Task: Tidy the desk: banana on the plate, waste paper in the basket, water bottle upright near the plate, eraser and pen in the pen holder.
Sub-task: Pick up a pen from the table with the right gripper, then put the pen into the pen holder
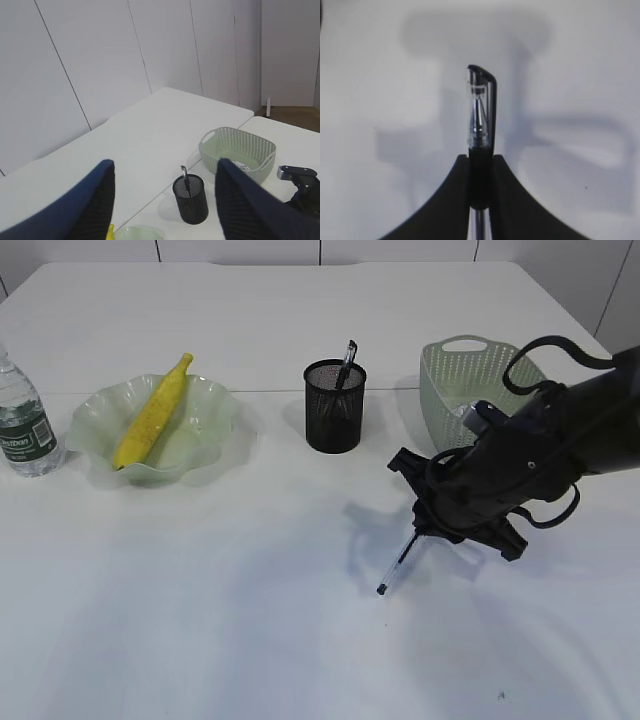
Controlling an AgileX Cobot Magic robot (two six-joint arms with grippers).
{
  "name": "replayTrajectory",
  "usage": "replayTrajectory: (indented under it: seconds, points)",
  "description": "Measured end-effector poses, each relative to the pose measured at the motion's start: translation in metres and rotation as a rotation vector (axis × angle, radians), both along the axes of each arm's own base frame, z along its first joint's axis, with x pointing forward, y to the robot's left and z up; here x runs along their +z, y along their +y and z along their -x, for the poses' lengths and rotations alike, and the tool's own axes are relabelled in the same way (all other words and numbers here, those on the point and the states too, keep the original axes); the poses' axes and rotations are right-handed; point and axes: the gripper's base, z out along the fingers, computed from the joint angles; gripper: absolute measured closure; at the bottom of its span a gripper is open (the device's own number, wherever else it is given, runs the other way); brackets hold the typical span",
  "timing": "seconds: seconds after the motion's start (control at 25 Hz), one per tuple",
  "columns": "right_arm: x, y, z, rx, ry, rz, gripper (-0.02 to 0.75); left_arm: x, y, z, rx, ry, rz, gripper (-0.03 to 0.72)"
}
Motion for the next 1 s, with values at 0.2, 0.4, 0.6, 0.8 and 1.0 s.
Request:
replayTrajectory:
  seconds: [0.2,0.4,0.6,0.8,1.0]
  points:
    - [0.014,0.005,-0.013,0.137,-0.081,0.068,0.679,0.000,0.000,0.000,0.001,0.004,0.006,0.245]
    - [0.034,0.011,-0.028,0.228,-0.169,0.108,0.679,0.000,0.000,0.000,-0.002,0.008,0.007,0.245]
    - [0.056,0.016,-0.043,0.340,-0.270,0.186,0.680,0.000,0.000,0.000,-0.003,0.011,0.007,0.245]
    - [0.080,0.019,-0.058,0.430,-0.385,0.289,0.680,-0.001,0.000,0.000,-0.004,0.012,0.006,0.245]
    - [0.108,0.023,-0.072,0.507,-0.523,0.387,0.681,-0.001,0.000,0.000,-0.002,0.012,0.002,0.245]
